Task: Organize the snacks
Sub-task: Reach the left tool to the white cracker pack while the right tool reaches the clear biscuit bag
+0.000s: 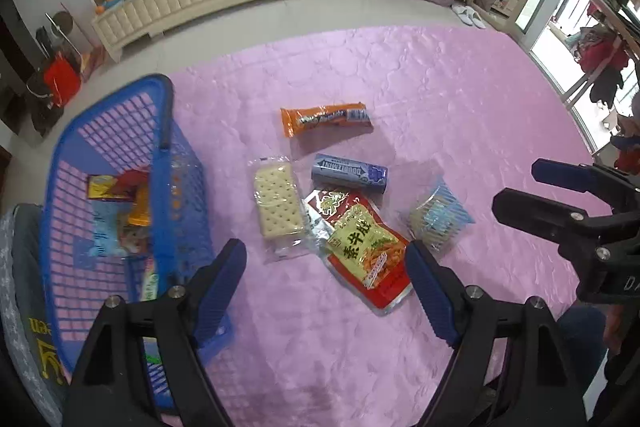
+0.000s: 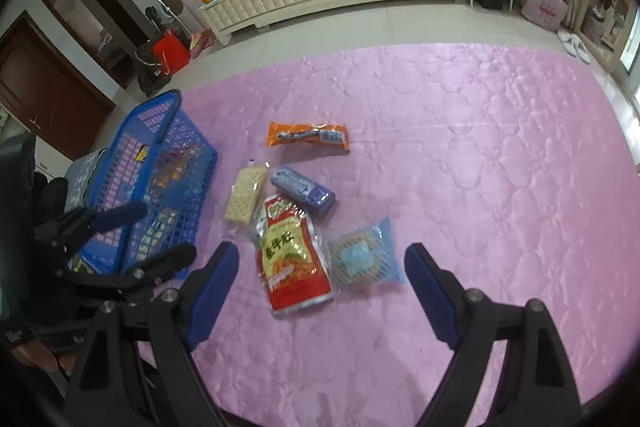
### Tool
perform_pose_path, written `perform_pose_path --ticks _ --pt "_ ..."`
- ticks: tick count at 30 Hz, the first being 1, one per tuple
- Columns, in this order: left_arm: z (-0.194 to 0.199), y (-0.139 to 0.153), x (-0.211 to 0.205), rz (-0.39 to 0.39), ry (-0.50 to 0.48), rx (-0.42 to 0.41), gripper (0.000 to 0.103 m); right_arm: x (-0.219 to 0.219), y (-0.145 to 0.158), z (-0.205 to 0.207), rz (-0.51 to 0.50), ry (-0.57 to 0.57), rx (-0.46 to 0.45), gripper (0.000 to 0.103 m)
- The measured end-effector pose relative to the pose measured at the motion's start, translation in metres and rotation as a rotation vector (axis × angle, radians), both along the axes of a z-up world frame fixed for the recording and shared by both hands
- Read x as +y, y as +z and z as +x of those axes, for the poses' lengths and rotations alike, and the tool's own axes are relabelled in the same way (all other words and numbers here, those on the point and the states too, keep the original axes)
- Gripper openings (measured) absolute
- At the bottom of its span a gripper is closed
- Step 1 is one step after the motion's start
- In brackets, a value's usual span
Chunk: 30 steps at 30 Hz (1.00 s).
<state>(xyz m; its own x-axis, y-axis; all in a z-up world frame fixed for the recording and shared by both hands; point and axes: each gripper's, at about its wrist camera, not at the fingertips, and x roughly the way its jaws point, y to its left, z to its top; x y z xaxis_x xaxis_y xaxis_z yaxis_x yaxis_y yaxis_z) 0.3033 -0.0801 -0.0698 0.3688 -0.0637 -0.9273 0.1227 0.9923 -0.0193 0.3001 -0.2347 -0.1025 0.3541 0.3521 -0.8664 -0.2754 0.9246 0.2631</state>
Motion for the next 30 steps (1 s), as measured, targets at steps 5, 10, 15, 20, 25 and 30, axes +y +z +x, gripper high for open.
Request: perform_pose_path --ticks 5,10,15,20,25,30 --pt "0.02 -0.022 -0.008 0.025 -0.003 0.037 0.076 -0.001 -0.025 0.022 0.03 0.002 0.043 0.087" --pt "0.04 -0.041 -0.009 0.052 0.022 0.073 0.059 -0.004 -0.049 0.04 0.003 -0.019 0.083 0.068" --pt "0.06 -0.054 0.004 0.024 0.076 0.106 0.054 0.001 -0.06 0.048 0.003 0.013 0.086 0.067" --pt "0.069 -0.07 0.009 0.054 0.081 0.135 0.05 0.005 -0.069 0.055 0.036 0.032 0.097 0.067" --pt "0.073 -0.083 0.019 0.065 0.128 0.152 0.05 0.007 -0.077 0.057 0.039 0.034 0.113 0.067" --pt "0.075 -0.091 0.019 0.109 0.116 0.157 0.05 0.001 -0.077 0.056 0.042 0.031 0.114 0.067"
